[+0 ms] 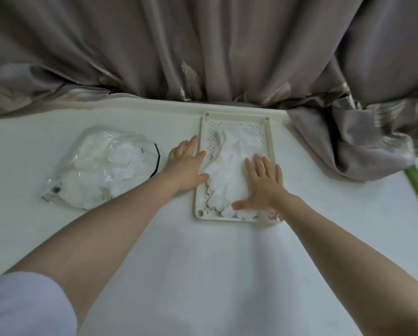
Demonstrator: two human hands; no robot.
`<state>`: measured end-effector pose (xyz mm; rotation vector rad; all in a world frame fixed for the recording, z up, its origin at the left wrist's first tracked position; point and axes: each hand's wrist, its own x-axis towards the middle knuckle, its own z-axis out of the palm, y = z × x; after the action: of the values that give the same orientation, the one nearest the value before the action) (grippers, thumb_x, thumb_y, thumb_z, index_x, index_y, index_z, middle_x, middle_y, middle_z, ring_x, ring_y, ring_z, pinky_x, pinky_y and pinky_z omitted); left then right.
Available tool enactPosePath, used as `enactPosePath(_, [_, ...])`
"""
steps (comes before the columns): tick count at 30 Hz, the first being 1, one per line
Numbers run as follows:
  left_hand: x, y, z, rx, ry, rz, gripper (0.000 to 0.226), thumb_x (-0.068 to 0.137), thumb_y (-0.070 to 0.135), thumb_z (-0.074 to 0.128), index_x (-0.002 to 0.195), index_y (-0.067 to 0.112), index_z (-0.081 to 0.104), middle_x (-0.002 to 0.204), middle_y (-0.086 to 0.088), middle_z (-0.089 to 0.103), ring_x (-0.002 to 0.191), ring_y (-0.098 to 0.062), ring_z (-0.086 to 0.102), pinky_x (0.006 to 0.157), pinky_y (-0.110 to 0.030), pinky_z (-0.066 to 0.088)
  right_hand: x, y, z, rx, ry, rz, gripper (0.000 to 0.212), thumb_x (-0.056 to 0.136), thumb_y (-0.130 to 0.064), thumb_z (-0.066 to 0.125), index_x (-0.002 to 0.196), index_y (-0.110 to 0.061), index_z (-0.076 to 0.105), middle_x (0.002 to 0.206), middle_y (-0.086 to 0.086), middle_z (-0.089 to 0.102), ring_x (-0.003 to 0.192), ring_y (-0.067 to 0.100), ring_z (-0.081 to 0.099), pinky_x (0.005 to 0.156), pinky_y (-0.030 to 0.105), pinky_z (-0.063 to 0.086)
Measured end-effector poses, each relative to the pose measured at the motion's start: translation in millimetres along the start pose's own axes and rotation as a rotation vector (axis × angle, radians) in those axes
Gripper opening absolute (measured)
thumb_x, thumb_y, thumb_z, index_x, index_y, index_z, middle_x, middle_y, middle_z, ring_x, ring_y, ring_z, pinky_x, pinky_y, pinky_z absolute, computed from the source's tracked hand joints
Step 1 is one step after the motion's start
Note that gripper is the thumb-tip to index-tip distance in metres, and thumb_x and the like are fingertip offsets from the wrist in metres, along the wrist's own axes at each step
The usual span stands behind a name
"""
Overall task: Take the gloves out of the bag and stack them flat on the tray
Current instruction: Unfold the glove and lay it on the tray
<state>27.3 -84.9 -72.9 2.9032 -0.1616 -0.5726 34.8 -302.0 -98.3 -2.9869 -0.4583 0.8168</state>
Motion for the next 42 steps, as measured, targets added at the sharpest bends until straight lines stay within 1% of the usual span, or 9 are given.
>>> enactPosePath(7, [-46,-45,-11,0.020,0.293,0.102,0.037,0.094,0.026,0.049,0.131,0.019,0.053,0.159,-0.005,0.005,0.145,-0.026,-0.004,0.114,-0.036,-0.005,-8,-52,-27,0.107,0.223,-0.079,0.086,0.086,-0.066,0.045,0.152,-0.020,0.013,0.160,0.005,-0.011,0.146,0.024,-0.017,0.115,0.048,-0.011])
enactPosePath(11, [-66,-80,-15,0.061,0.411,-0.033,0.024,0.089,0.009,0.052,0.106,0.020,0.065,0.159,-0.006,0.000,0.144,-0.032,-0.011,0.111,-0.041,-0.013,-7,-115,-38,0.254,0.342,-0.288,0.045,0.094,-0.028,0.053,0.137,-0.013,0.045,0.155,0.010,0.024,0.144,0.027,0.015,0.114,0.035,0.015])
enactPosePath(15, [-73,-114,-20,0.062,0.371,-0.248,0.044,0.088,0.005,0.049,0.124,0.029,0.055,0.158,-0.007,-0.010,0.142,-0.037,-0.014,0.113,-0.048,-0.009,-1,-166,-40,0.365,0.333,-0.400,0.031,0.094,-0.005,0.045,0.120,-0.009,0.060,0.133,0.008,0.053,0.122,0.025,0.049,0.100,0.030,0.038])
enactPosePath(19, [-73,-143,-27,-0.328,0.287,-0.256,0.066,0.091,0.001,0.042,0.149,0.024,0.021,0.157,-0.006,0.015,0.138,-0.029,0.029,0.108,-0.034,0.029,9,-209,-38,0.433,0.261,-0.321,0.036,0.097,-0.003,0.037,0.126,-0.008,0.058,0.134,0.009,0.055,0.121,0.025,0.051,0.097,0.025,0.037])
enactPosePath(24, [-74,-162,-30,-0.487,0.329,-0.067,0.063,0.092,-0.004,0.040,0.148,0.020,0.026,0.143,0.003,0.046,0.114,-0.025,0.054,0.097,-0.030,0.041,18,-243,-31,0.528,0.117,-0.218,0.037,0.097,-0.012,0.043,0.133,-0.013,0.054,0.126,0.008,0.061,0.115,0.023,0.055,0.087,0.018,0.035])
enactPosePath(29, [-73,-175,-24,-0.536,0.319,0.027,0.061,0.092,-0.003,0.040,0.147,0.019,0.028,0.143,0.005,0.047,0.108,-0.028,0.057,0.093,-0.027,0.042,26,-268,-19,0.774,0.041,-0.063,0.033,0.095,-0.020,0.049,0.126,-0.008,0.049,0.107,0.010,0.067,0.095,0.032,0.065,0.070,0.029,0.044])
enactPosePath(32, [-73,-178,-22,-0.542,0.332,0.048,0.059,0.092,-0.001,0.040,0.147,0.020,0.031,0.143,0.005,0.046,0.107,-0.028,0.057,0.092,-0.023,0.041,33,-273,-16,0.848,0.154,-0.017,0.010,0.092,-0.018,0.053,0.089,-0.010,0.059,0.075,0.001,0.059,0.073,0.030,0.062,0.065,0.032,0.047])
enactPosePath(35, [-72,-184,-19,-0.547,0.325,0.089,0.054,0.092,-0.003,0.041,0.141,0.020,0.043,0.145,-0.002,0.041,0.116,-0.022,0.053,0.092,-0.013,0.034,35,-273,-17,0.923,0.282,0.018,0.034,0.089,-0.012,0.054,0.057,-0.012,0.042,0.056,-0.001,0.038,0.058,0.016,0.040,0.055,0.028,0.031])
enactPosePath(42, [-69,-184,-12,-0.405,0.190,0.095,0.042,0.092,0.005,0.049,0.131,0.017,0.055,0.151,-0.007,0.026,0.131,-0.026,0.038,0.108,-0.032,0.031,15,-252,-32,1.382,0.422,0.128,0.017,0.083,-0.011,0.047,0.066,-0.010,0.049,0.067,-0.001,0.046,0.064,0.014,0.041,0.061,0.024,0.033])
